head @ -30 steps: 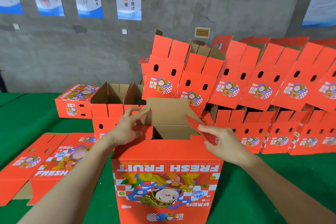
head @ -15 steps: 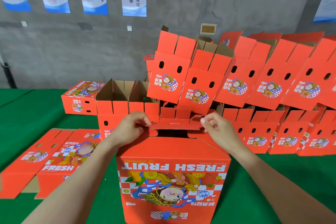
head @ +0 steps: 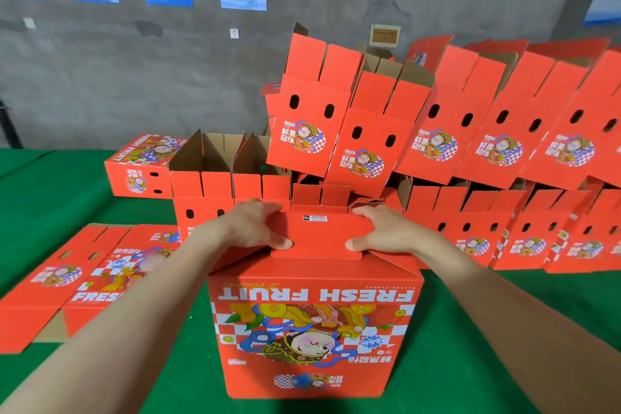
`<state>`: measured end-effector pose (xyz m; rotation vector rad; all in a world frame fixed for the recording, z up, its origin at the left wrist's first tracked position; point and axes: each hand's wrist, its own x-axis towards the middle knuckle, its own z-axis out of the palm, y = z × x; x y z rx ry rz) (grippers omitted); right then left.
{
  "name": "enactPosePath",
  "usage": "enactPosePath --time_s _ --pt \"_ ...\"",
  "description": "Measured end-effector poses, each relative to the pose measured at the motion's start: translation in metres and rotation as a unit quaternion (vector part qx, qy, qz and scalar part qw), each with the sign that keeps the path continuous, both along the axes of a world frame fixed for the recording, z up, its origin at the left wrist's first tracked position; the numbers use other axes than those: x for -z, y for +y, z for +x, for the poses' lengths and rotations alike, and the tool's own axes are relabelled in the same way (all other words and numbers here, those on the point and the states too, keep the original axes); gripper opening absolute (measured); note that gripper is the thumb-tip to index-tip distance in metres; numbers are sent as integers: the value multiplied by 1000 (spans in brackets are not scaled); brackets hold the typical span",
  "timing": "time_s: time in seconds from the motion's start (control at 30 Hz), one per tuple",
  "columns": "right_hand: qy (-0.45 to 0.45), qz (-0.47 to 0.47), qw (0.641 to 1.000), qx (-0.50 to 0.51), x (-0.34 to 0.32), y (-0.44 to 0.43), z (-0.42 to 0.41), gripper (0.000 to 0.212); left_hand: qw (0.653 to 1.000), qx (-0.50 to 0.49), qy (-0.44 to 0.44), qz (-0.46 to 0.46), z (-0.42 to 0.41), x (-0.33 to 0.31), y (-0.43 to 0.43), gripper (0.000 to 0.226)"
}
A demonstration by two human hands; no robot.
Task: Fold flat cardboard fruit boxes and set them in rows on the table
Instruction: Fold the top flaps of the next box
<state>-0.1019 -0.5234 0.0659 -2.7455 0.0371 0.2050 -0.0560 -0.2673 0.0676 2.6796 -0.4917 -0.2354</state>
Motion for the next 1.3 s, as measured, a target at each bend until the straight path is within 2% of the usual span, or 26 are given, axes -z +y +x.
enactPosePath --time_s 0.1,0.33,0.57,0.83,0.93,1.03,1.17,1.23,1.3 --pt "-17 -57 998 -24 -2 3 1 77 1000 -1 -7 30 2 1 -2 90" --pt "-62 -61 996 -23 8 11 -2 81 996 -11 -55 71 1 11 -8 87" --pt "-99 -91 990 -29 17 9 -5 77 995 -29 -64 67 -4 11 -11 87" --pt "-110 -91 989 -32 20 8 -5 77 991 -46 -91 80 -11 14 -14 87" --pt "-102 -50 993 -40 18 4 -6 72 995 -14 -71 62 -8 10 -6 85" --pt "-109 27 993 -28 17 1 -6 56 999 6 -47 15 -5 8 2 77" --pt "-142 46 988 -28 19 0 -5 43 990 -15 -64 -124 -7 11 7 50" --pt "-168 76 983 -19 21 -3 -5 38 972 -50 -81 -216 -8 12 12 48" --pt "-198 157 967 30 22 -7 -5 34 922 -109 -38 -370 -10 14 20 50"
